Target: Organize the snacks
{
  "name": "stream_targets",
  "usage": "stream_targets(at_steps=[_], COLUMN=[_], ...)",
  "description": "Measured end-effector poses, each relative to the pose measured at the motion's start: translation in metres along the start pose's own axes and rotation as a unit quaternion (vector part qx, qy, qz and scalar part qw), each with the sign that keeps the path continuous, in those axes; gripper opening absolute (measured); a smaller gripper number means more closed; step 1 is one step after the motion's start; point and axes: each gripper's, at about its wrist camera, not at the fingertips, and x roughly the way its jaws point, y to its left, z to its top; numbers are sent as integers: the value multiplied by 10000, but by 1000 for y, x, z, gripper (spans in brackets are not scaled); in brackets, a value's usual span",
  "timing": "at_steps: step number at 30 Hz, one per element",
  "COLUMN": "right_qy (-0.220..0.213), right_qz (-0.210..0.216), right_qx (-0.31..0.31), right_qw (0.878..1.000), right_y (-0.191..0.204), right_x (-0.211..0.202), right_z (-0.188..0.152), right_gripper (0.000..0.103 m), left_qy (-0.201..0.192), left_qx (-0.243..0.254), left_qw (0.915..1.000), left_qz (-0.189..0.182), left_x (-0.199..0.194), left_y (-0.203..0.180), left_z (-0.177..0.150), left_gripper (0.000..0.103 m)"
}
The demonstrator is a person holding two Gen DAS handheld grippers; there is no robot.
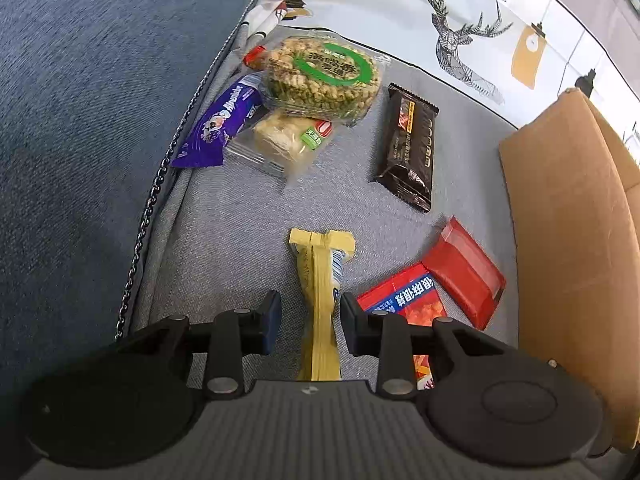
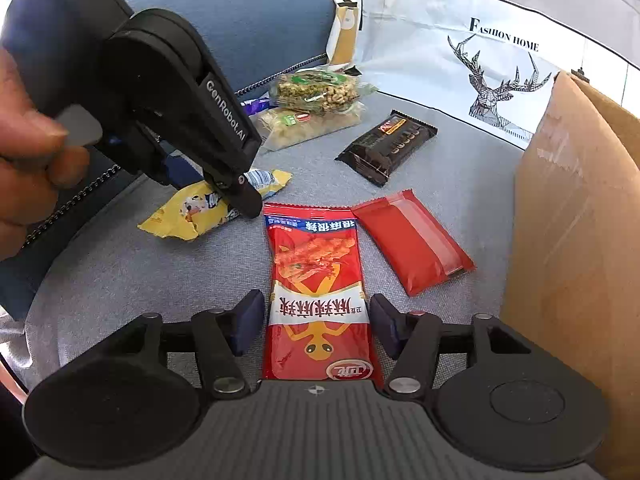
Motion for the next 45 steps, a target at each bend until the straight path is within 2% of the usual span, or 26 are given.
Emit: stream_targets(at_steps=[2,5,9,14,20,28,34,37,39,45], right_qy=[-1,-34,-119,-260,-775,-1394,-1874,-2112,-2222,-2488], right_qz=[-12,-41,-11,-18,14,-186,-278,-333,-379,-612], right_qx=[34,-2,-107,-158,-227,-542,-514,-469,-427,-233], right_qw=[10000,10000,9999,9995,9967,9886,9805,9757,9733,9663], right_y=[-1,1,3,4,7,14,0,-12,-23,-63], right_x=[2,2,0,-5,-30,-76,-118,-137,-147,-177], right_z=[0,-1,-3,-4,0,7,16,17,18,17], right_gripper=[62,61,51,48,47,47,47,47,47,47], left_qy=[-4,-11,-28,-277,-834,-1722,-2292,-2581,-2730,-2917], left_qx=[57,41,-21,-206,-424,-496,-596,-513,-433,-394], left_qw=[10000,10000,9999,9994,9952,9823,9685,9617,9577,9475], left_qz=[24,77,117,18,-298,-536,-767,-766,-800,-1248], left_x=[0,1,0,-10,-34,-76,-103,-113,-117,-118], left_y=[-1,0,4,9,2,-10,-24,-36,-48,-80], left_z=[0,0,0,2,1,-8,-19,-25,-27,-28], left_gripper=[35,26,12,11,11,11,11,11,11,11])
